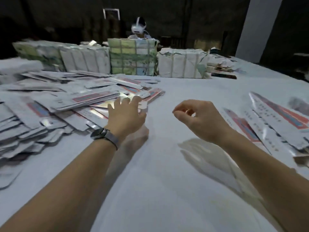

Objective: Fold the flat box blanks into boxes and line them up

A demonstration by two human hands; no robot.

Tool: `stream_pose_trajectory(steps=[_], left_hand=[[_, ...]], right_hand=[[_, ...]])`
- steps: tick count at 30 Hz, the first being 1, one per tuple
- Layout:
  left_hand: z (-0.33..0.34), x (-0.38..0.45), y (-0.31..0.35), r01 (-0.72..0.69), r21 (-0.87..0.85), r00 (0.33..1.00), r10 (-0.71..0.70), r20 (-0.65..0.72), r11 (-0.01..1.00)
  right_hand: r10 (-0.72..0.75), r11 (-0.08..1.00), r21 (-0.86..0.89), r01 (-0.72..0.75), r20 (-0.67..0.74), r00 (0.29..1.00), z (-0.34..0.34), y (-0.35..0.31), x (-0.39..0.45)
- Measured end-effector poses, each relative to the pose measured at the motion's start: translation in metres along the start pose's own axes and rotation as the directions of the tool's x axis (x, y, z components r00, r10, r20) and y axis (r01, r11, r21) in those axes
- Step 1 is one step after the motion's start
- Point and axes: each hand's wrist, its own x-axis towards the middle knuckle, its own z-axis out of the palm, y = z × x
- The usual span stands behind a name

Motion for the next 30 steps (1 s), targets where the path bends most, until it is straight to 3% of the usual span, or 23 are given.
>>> stream_pose_trajectory(steps=[6,9,18,23,30], left_hand=[[-0.008,0.012,-0.058,0.34,0.119,0.94,-0.339,-0.023,0.933],[-0.014,0.015,-0.072,0.402,0.138,0.915,-0.403,-0.027,0.905],[-0.02,0.016,-0.063,0.302,0.345,0.952,-0.261,-0.163,0.889],[-0.021,0.015,-0.06,0.204,0.234,0.966,-0.157,-0.207,0.951],[-0.021,0.005,-0.051,0.19,0.3,0.98,-0.199,-0.003,0.935]], right_hand=[[-0.033,0.996,0.089,0.026,0.074,0.997,0.027,-0.003,-0.002],[-0.055,0.995,0.089,0.046,0.1,0.993,0.032,-0.006,-0.002],[-0.066,0.996,0.068,0.057,0.127,0.99,0.036,-0.015,0.009],[-0.086,0.995,0.058,0.078,0.146,0.986,0.04,-0.021,0.015],[-0.051,0.996,0.086,0.039,0.141,0.989,0.042,-0.024,0.029]])
